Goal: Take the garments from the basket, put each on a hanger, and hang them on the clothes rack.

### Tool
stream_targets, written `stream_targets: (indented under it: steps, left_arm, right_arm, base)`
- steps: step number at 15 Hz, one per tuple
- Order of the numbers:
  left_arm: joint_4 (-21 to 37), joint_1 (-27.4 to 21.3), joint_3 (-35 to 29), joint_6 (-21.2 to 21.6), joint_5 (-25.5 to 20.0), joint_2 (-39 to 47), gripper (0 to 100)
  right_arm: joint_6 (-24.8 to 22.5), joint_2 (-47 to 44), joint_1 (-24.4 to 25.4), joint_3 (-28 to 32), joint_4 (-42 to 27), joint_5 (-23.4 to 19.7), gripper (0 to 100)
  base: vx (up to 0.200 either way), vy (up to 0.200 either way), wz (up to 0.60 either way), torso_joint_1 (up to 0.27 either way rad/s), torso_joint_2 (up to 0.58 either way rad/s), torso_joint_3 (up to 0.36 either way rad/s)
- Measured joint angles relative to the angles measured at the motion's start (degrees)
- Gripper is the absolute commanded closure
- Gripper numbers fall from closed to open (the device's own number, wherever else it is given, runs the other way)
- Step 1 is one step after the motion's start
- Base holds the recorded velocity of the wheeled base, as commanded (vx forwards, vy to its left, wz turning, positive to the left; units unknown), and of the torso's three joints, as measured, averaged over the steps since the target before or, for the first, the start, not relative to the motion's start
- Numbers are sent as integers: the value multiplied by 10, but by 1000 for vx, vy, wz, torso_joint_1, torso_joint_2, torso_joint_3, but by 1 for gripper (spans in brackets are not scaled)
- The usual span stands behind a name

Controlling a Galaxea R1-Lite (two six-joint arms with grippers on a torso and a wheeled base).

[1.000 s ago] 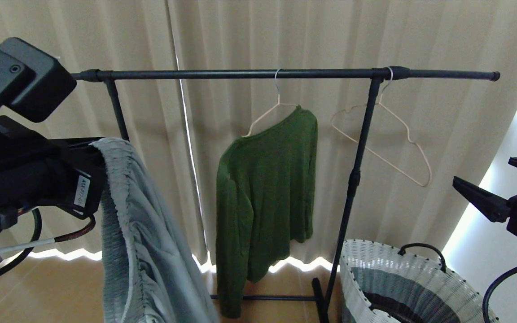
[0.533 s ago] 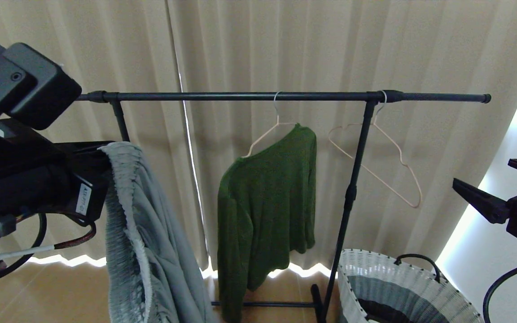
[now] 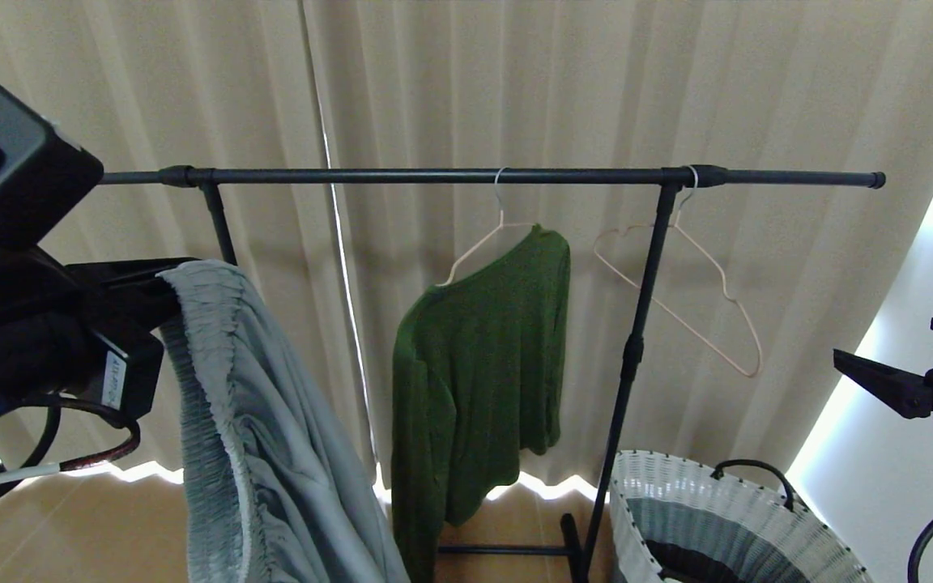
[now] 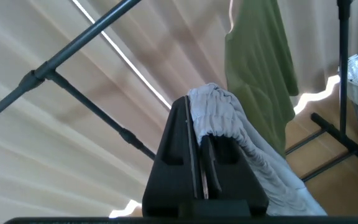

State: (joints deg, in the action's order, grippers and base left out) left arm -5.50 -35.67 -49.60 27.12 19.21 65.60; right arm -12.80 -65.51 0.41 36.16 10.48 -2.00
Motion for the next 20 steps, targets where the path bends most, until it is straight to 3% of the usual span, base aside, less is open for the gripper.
stream_targets:
  steps: [12, 16, 20]
  left_arm:
    - [1, -1, 6, -3, 2, 8, 100]
    - [-39, 0, 54, 3, 2, 9, 100]
    - [-78, 0, 86, 3, 4, 7, 100]
  right_arm:
    - [0, -3, -1, 25, -13, -1, 0]
    - [2, -32, -1, 66, -84, -2, 0]
    - [10, -98, -1, 98, -94, -3, 0]
  base:
    - [200, 0, 0, 4, 1, 1]
    - [0, 0, 0, 0, 0, 0]
    - [0, 0, 0, 0, 0, 0]
